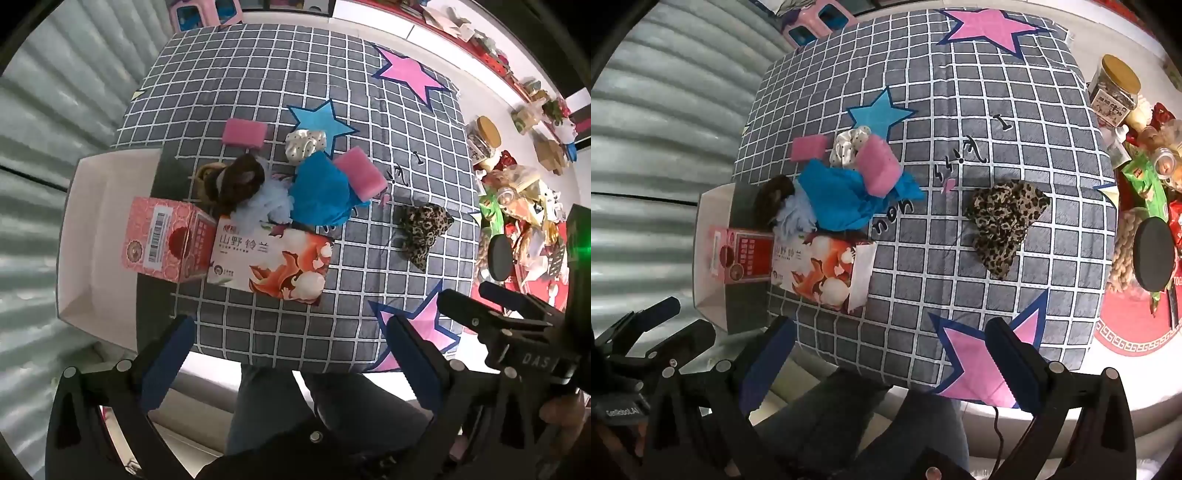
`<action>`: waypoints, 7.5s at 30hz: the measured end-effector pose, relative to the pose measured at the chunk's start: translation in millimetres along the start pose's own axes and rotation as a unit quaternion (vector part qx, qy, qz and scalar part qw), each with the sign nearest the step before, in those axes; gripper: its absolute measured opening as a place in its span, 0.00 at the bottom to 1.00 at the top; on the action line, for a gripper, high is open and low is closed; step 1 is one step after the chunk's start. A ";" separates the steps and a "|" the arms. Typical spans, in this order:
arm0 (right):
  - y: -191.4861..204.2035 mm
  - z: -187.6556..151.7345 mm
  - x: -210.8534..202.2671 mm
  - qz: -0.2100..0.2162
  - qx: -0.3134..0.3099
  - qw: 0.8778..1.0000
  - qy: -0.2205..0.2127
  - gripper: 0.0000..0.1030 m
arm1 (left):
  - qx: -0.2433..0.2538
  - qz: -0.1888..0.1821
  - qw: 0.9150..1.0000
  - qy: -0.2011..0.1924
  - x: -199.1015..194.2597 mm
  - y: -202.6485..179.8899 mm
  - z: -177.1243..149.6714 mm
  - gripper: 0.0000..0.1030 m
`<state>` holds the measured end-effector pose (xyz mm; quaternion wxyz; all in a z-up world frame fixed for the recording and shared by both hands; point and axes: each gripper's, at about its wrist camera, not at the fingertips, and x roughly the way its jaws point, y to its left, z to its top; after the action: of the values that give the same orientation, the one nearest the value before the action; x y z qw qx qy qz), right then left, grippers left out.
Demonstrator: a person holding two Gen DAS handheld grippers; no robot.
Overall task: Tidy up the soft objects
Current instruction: 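Move the left tool toward the pink foam sponge while the right tool approaches the leopard scrunchie, then grasp the pink foam sponge with the left tool while the right tool grasps the leopard scrunchie, then carry the sponge and scrunchie in both tools over the open white box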
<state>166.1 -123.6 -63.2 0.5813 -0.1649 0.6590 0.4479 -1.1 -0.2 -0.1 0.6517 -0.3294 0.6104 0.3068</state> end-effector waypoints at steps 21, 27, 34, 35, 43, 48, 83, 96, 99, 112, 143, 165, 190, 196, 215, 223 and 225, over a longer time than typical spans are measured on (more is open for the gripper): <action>-9.1 7.7 -2.7 -0.005 0.047 0.999 -0.011 1.00 | 0.015 0.007 1.000 -0.009 -2.0 13.0 42.3 1.00; -9.4 14.3 8.5 -0.014 0.070 0.997 -0.004 1.00 | 0.038 0.018 0.999 0.000 11.8 21.0 65.2 1.00; -6.8 26.2 23.7 -0.035 0.092 0.995 0.013 1.00 | 0.062 0.036 0.997 0.020 34.0 33.4 96.4 1.00; -5.8 28.8 25.8 -0.041 0.091 0.995 0.014 1.00 | 0.064 0.034 0.997 0.017 36.4 34.7 100.5 1.00; -5.7 48.9 42.3 -0.069 0.099 0.992 0.026 1.00 | 0.077 0.031 0.997 0.005 63.0 45.4 130.4 1.00; -11.2 58.3 53.4 -0.077 0.110 0.990 0.036 1.00 | 0.073 0.034 0.997 0.013 76.3 49.6 149.0 1.00; -93.3 62.5 126.5 -0.148 0.174 0.973 0.040 1.00 | 0.085 0.066 0.992 0.070 193.8 77.9 248.3 1.00; -128.1 99.7 172.5 -0.172 0.166 0.970 0.051 1.00 | 0.090 0.059 0.991 0.082 260.9 36.5 300.6 1.00; -131.0 103.8 180.5 -0.165 0.163 0.971 0.050 1.00 | 0.076 0.060 0.991 0.096 262.5 35.4 298.9 1.00; -114.9 83.1 153.1 -0.155 0.144 0.977 0.042 0.44 | 0.121 0.070 0.988 0.072 251.7 20.3 279.2 0.70; -114.7 21.7 52.0 -0.075 0.115 0.990 0.001 0.42 | 0.216 0.016 0.975 -0.044 88.0 -74.4 80.8 0.70; -38.2 -33.6 66.9 -0.042 0.045 0.998 0.026 0.42 | 0.215 0.016 0.976 -0.001 -29.2 71.2 -67.3 0.70; 142.1 -50.4 111.8 -0.059 -0.050 0.996 0.047 0.42 | 0.151 -0.026 0.988 -0.027 -56.7 242.8 -76.6 0.70; 189.0 -49.4 123.0 -0.060 -0.104 0.991 0.058 0.42 | 0.103 -0.021 0.994 -0.023 -59.3 286.6 -78.6 0.70; 309.3 -43.3 158.1 -0.044 -0.226 0.970 0.077 0.42 | -0.001 -0.006 1.000 -0.015 -70.7 404.9 -94.0 0.70; 349.6 -34.1 168.3 -0.036 -0.247 0.966 0.071 0.42 | -0.028 0.039 0.999 -0.003 -71.5 438.0 -97.8 0.70; 357.3 -29.7 173.0 -0.035 -0.249 0.965 0.072 0.42 | -0.028 0.044 0.999 -0.001 -70.0 444.2 -98.5 0.70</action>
<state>-162.7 100.2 -81.1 0.4879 -0.3589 0.5611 0.5641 -420.6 185.0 41.7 0.6289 -0.3200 0.6146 0.3526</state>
